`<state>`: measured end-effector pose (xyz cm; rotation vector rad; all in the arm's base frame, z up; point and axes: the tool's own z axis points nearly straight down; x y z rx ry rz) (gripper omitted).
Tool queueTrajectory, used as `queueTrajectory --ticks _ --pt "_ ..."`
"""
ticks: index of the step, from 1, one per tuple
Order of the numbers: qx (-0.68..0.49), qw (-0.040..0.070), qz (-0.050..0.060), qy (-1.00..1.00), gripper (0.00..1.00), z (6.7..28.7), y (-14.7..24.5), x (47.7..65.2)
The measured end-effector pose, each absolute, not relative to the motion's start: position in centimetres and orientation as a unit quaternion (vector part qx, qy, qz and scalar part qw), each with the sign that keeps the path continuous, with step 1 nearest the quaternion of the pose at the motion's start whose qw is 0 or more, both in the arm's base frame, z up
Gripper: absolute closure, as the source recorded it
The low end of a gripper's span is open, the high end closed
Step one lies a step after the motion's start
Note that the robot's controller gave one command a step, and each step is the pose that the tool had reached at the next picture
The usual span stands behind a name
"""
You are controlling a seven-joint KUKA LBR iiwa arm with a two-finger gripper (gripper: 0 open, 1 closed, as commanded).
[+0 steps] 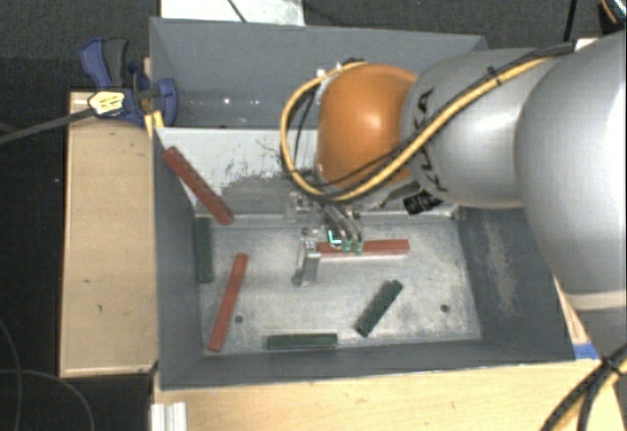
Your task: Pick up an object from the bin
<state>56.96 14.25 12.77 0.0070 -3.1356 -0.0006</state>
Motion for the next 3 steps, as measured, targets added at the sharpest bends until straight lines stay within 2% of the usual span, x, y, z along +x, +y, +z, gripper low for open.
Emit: queueTrajectory --ticks 1,2,3 --pt "0.017 0.001 0.002 -1.0 0.0 6.8 2.9 57.6" --pt "0.011 -0.004 0.0 -1.0 0.0 10.3 1.9 58.2" --pt "-0.046 -0.004 -0.001 -0.999 0.0 10.7 2.6 59.1"
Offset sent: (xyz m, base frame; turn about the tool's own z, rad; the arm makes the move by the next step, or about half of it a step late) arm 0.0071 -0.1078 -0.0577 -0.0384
